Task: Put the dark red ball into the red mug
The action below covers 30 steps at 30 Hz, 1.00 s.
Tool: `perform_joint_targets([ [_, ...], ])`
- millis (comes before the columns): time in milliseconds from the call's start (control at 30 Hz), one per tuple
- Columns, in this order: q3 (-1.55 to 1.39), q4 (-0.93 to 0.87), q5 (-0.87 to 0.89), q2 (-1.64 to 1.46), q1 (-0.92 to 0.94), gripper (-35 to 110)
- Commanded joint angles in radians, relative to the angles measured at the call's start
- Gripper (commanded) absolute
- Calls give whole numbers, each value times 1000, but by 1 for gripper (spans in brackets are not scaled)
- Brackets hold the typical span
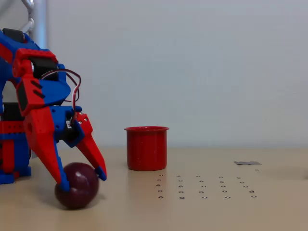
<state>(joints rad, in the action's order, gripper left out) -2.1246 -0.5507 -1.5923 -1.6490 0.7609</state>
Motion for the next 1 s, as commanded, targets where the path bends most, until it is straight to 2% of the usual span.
perform_joint_targets([
  [0,78,-5,-12,-15,20,22],
  [133,89,-9,6,-11,26,20],
  [300,91,-14,20,-17,37,36],
  [400,71,-38,-20,-57,41,38],
  [633,38,-307,20,-279,133,40],
  [833,-95,-511,-132,-555,296,40],
  [967,-186,-594,-181,-712,330,39],
])
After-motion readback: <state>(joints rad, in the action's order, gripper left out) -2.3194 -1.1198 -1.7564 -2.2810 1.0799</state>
